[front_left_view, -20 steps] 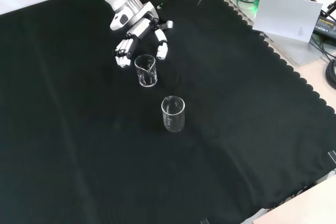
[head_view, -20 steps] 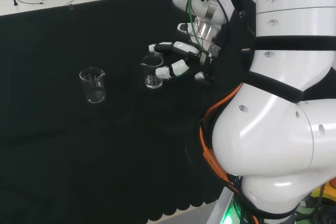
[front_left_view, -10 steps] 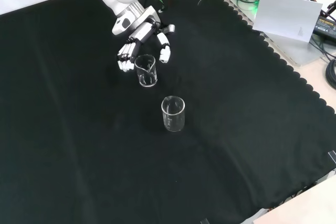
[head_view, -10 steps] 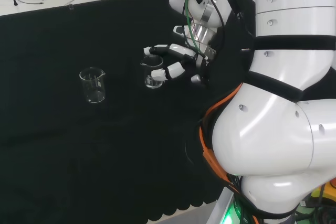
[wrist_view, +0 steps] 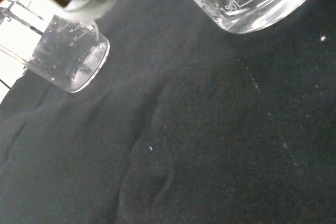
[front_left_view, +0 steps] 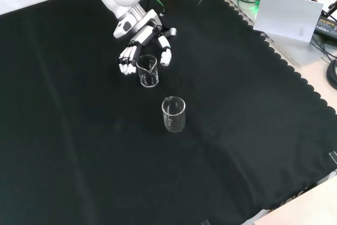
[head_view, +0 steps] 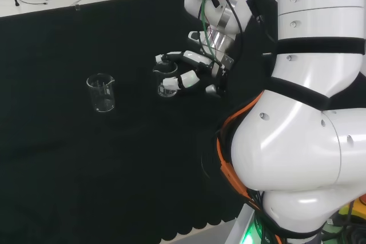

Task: Pick up the beaker on the right.

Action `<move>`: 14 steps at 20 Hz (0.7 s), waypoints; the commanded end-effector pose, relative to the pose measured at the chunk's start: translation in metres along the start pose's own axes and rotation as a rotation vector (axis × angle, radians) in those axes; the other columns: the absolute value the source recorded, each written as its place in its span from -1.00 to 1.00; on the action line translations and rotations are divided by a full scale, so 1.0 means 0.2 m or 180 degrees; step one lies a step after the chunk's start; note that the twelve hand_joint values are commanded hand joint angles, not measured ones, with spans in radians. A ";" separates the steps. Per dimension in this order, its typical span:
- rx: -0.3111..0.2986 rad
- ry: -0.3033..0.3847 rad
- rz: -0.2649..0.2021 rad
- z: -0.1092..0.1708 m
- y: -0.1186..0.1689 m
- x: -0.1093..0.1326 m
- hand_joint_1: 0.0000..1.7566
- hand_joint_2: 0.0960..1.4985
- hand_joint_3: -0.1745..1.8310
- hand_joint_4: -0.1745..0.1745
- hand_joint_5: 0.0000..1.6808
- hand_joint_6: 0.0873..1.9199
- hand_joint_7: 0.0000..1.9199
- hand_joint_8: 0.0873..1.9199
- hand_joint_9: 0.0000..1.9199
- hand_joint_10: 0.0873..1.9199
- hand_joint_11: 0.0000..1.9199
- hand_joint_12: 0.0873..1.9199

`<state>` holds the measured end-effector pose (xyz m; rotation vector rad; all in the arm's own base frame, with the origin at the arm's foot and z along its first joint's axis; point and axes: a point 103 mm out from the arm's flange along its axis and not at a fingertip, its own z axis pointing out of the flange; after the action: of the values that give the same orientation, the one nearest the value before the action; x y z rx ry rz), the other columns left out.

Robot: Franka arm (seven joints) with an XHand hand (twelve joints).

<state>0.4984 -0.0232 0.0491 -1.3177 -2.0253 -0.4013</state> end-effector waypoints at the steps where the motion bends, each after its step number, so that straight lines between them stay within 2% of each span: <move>1: -0.0008 0.0075 -0.0017 0.02 0.02 0.00 -0.05 -0.45 -0.18 -0.05 -0.48 -1.00 -0.76 -0.57 -0.73 -0.47 -1.00 -0.09; 8: -0.0026 0.0178 -0.0017 0.04 0.03 0.00 -0.05 -0.44 -0.18 -0.06 -0.47 -1.00 -0.75 -0.57 -0.73 -0.48 -1.00 -0.09; 14: -0.0100 0.0349 0.0016 0.04 0.04 -0.03 -0.05 -0.44 -0.18 -0.06 -0.47 -1.00 -0.75 -0.57 -0.73 -0.48 -1.00 -0.08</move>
<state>0.5013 -0.0181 0.0398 -1.2943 -1.9634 -0.4583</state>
